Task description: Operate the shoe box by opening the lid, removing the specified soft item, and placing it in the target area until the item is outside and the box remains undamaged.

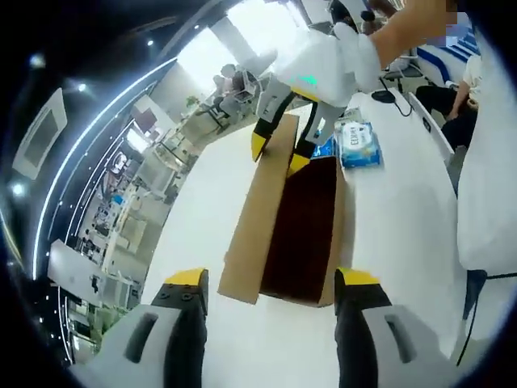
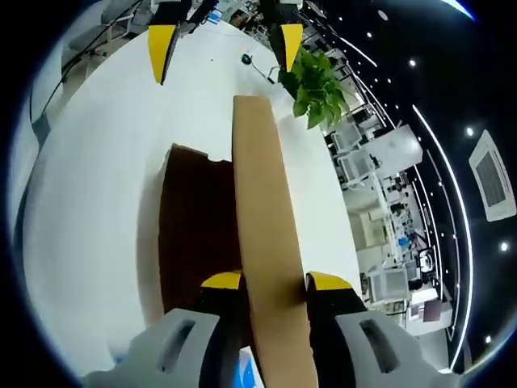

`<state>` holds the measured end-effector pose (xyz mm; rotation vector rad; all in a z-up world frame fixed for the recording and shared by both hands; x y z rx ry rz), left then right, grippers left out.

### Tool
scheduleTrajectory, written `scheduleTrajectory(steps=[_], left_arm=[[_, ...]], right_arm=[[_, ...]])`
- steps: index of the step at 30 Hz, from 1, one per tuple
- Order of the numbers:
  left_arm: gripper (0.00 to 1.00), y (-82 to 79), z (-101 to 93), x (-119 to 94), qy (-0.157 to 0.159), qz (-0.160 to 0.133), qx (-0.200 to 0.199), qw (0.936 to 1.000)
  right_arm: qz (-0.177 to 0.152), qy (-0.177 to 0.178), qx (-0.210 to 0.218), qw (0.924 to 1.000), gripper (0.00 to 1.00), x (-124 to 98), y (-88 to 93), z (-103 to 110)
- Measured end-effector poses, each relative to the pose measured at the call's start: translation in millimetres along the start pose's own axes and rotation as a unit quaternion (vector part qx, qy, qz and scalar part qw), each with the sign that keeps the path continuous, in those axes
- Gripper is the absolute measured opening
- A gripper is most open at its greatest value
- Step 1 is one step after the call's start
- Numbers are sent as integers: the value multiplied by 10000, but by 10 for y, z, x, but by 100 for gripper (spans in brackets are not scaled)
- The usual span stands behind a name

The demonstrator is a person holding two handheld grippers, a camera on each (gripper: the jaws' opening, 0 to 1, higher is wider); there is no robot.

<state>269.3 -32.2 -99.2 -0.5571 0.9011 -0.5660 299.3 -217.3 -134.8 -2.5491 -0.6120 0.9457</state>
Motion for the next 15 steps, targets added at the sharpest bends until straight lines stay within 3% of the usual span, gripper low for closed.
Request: scheduleTrajectory(steps=[11,15], left_arm=[[56,-74,145,406,116,-95,310,9994],[56,-16,218,530,80,45,250,9996]], right_arm=[[-172,41,134,9998,28,8,4,-88],[-204,77,187,9996,28,15,8,-104]])
Point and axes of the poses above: the point that each gripper's makers call its tool centre point, and the gripper's own axes: x roughly forward along the fingers, z roughly to its left, y roughly out of its underside, the point moved 6 cm from there along -x, roughly backward along the fingers, and after that the axes turned 13 degrees about -z, right-handed, at the moved point
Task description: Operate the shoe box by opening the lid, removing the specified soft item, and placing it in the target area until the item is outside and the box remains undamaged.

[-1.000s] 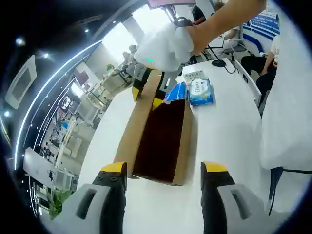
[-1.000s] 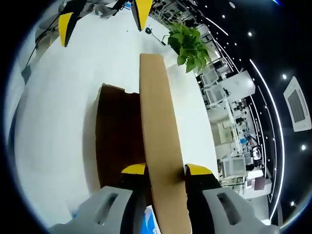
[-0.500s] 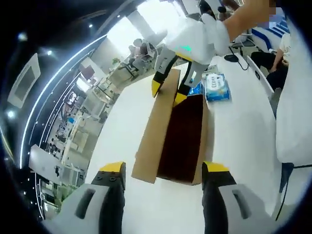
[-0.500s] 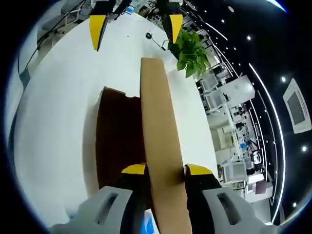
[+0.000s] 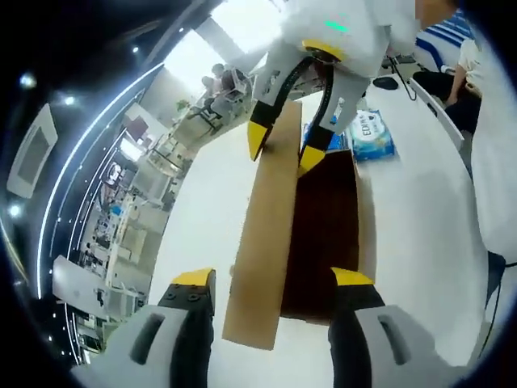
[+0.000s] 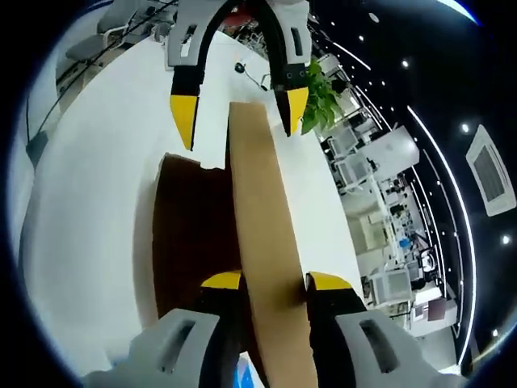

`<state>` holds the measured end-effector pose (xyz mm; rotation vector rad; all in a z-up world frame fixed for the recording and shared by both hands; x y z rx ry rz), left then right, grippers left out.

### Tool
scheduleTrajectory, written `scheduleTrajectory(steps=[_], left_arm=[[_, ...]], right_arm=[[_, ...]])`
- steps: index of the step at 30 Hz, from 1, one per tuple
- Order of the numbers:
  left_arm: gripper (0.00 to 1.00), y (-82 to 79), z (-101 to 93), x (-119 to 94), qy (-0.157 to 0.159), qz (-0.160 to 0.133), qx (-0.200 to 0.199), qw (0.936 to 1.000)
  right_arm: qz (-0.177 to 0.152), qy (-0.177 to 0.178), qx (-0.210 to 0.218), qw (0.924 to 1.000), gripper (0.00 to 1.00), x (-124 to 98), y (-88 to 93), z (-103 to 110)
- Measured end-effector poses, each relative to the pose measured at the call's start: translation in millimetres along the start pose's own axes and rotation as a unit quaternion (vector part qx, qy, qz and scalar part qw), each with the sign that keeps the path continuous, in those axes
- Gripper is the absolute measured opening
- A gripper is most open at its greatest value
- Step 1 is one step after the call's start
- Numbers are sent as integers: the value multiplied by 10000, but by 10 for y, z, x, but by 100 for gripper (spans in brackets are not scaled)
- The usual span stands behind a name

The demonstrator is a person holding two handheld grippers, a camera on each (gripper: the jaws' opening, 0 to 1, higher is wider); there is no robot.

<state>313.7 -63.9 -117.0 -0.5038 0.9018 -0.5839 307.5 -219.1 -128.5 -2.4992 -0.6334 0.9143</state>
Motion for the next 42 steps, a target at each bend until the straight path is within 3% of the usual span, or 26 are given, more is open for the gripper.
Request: scheduleTrajectory(steps=[5,9,17,23,29,32,34,37,42], left_arm=[[51,33,48,63,41,107,97,9999],[43,26,70,70,51,122,453,9989],[29,42,53,84,50,125,493,9987],[29,46,20,90,83,151,592,9981],[29,42,24,72,89,145,633,9979],[29,43,25,69,94,157,654,9977],[29,39,26,67,100,168,681,9975],[28,34,43,66,63,169,679,9975],[28,30,57,65,-11,151,638,9978]], right_arm=[[-24,22,42,10000,28,12,12,-19],[-21,42,59,10000,28,20,16,-28],[9,24,47,10000,29,14,15,8],[32,17,55,10000,29,1,13,28],[1,-17,321,9995,30,-19,12,2],[45,-229,342,9991,31,-124,30,-10],[124,-268,376,9989,40,-240,96,-48],[583,-380,657,9954,61,-470,336,-67],[651,-476,440,9958,58,-537,449,-115]])
Point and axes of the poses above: the point that each gripper's makers call its tool centre point, and the gripper's own axes: x roughly forward along the fingers, z roughly to its left, y roughly out of its underside, the point moved 6 cm from there along -x, roughly backward along the fingers, and after that the axes turned 13 degrees about -z, right-handed, at the moved point
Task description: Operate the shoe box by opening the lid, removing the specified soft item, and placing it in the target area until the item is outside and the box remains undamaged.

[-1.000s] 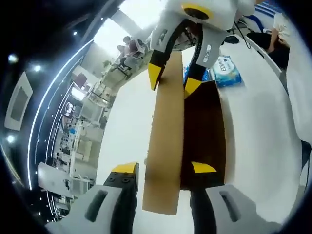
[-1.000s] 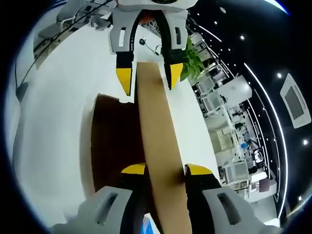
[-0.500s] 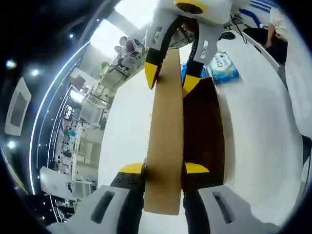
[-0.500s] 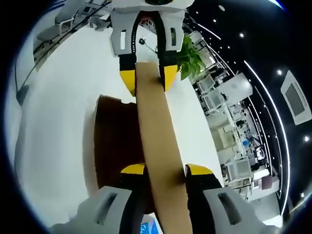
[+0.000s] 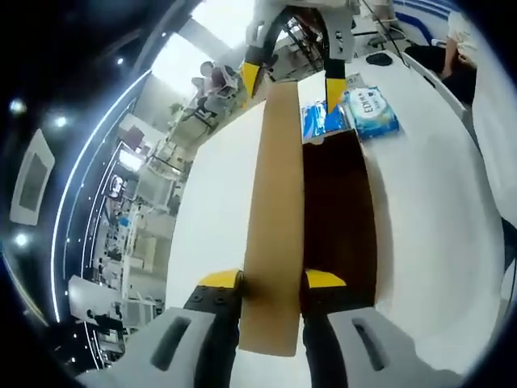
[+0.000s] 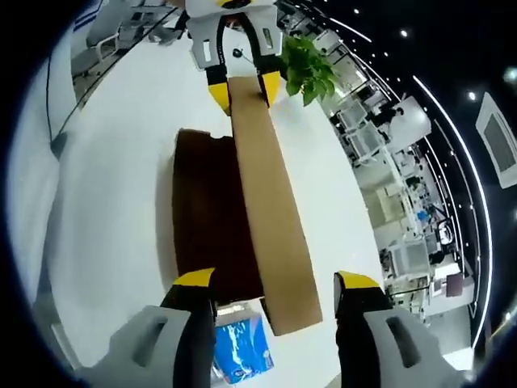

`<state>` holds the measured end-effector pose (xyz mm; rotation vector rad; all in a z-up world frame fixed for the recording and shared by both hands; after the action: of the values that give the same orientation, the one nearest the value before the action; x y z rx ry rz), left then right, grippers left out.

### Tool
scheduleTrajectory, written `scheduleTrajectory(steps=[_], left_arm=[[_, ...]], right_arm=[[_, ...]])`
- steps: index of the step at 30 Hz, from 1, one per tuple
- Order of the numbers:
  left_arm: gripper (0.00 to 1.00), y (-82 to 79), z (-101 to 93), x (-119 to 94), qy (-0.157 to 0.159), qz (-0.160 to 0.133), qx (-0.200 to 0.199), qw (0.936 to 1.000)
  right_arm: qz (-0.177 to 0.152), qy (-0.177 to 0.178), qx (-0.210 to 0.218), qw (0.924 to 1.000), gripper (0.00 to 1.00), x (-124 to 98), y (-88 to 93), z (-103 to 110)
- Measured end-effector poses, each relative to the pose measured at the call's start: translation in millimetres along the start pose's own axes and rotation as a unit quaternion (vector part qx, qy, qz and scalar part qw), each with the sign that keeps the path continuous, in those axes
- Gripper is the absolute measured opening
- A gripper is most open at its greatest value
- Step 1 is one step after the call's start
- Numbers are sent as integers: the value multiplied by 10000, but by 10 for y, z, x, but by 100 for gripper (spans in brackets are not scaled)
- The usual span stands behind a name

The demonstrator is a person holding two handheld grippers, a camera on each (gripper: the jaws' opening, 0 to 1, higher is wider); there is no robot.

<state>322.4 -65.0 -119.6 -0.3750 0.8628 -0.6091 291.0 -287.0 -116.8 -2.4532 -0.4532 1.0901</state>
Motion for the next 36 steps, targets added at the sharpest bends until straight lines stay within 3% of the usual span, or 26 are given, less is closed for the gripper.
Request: scheduleTrajectory(steps=[5,10,16,20,26,33,36], left_arm=[[28,10,-20,-1,-4,3,13,10000],[28,5,-21,-18,-17,13,-32,10000],[28,11,-22,-23,-37,6,-43,10000],[29,29,-21,1,-132,0,-252,9996],[29,50,-30,24,-125,111,27,9999],[29,51,-69,23,-165,97,50,9998],[29,49,-102,24,-213,135,116,9996]], right_arm=[[-74,-28,-75,9999,56,122,-128,-54],[-203,-199,-321,9991,36,200,-186,-22],[-246,-246,-434,9985,28,227,-169,-7],[-253,-191,-497,9983,27,210,-180,-18],[-254,-179,-613,9976,27,211,-199,8],[-334,-194,-353,9986,28,220,-167,40],[-330,-111,-481,9982,28,221,-158,91]])
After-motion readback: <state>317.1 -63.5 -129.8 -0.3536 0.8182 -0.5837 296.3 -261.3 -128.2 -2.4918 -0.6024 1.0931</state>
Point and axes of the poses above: the point that each gripper's makers call its tool centre point, and the gripper's own axes: x roughly forward along the fingers, z roughly to its left, y roughly out of its underside, the point moved 6 cm from there along -x, roughly backward along the fingers, and after that the axes turned 13 degrees about -z, right-handed, at the moved point
